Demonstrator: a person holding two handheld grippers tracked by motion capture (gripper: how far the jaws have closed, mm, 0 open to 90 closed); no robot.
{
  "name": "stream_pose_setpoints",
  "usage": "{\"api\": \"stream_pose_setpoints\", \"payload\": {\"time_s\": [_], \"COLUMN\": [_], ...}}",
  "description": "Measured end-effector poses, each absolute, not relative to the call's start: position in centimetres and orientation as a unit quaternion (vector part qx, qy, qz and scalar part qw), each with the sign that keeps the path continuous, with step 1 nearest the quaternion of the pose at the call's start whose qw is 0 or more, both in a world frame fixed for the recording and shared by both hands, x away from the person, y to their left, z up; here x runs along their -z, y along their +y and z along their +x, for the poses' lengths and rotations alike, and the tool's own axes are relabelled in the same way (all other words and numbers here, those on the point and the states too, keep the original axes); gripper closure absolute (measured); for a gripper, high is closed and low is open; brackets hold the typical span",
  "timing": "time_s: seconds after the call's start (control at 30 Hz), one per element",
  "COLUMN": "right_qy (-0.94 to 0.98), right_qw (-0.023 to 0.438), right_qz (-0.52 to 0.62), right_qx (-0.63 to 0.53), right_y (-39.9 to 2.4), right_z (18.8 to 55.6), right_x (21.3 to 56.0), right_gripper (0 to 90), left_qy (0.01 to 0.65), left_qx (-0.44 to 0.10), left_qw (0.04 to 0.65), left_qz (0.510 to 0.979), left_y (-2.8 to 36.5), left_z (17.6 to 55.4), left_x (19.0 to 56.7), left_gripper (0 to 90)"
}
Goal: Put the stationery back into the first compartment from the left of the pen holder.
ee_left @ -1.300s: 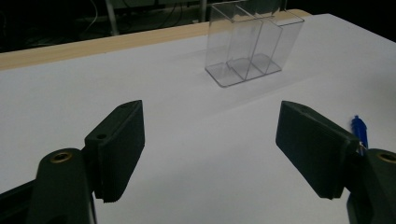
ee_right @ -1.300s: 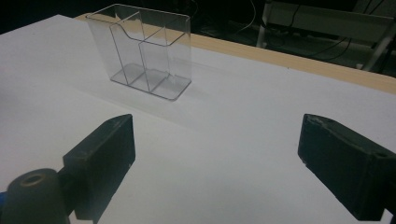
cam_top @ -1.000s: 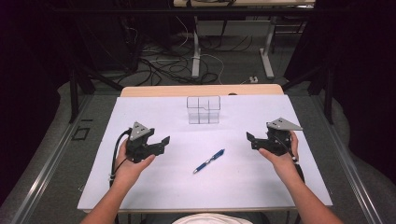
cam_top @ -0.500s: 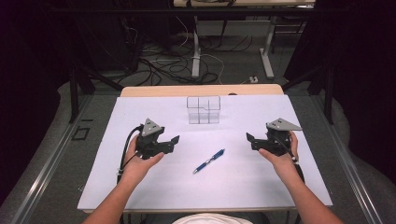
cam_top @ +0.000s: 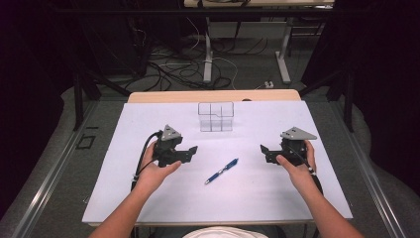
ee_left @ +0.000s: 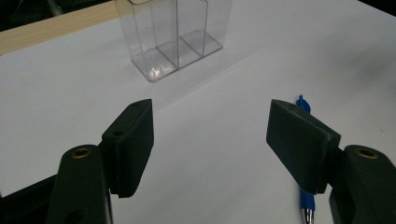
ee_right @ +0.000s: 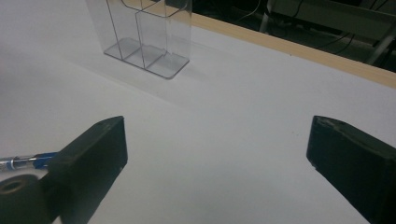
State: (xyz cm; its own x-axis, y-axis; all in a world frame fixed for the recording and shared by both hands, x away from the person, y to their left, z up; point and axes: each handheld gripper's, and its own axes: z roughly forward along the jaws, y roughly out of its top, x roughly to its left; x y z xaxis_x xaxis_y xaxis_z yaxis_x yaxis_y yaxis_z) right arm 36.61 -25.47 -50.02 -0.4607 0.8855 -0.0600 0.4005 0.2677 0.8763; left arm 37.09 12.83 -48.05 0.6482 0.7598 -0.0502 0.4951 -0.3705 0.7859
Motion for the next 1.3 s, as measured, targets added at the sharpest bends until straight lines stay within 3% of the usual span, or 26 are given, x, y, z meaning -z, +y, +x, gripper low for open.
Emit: {"api": "stream_pose_setpoints", "payload": {"time_s": [0.63,1.3], "right_qy": [0.76,0.767], "right_qw": [0.272,0.27], "right_qz": [0.424,0.422], "right_qx": [-0.41,-0.401], "right_y": [-25.1,-25.1], "right_z": [36.7,36.9], "right_x": [50.7,51.0], "right_gripper": [0.0,0.0], "left_qy": [0.37,0.338], "left_qx": [-0.121,-0.078], "left_qw": [0.378,0.282], "left_qz": [0.84,0.894], "left_y": [9.5,6.5], "left_z": [37.9,38.7], "left_x": [48.7,49.7], "left_gripper": [43.0,57.0]}}
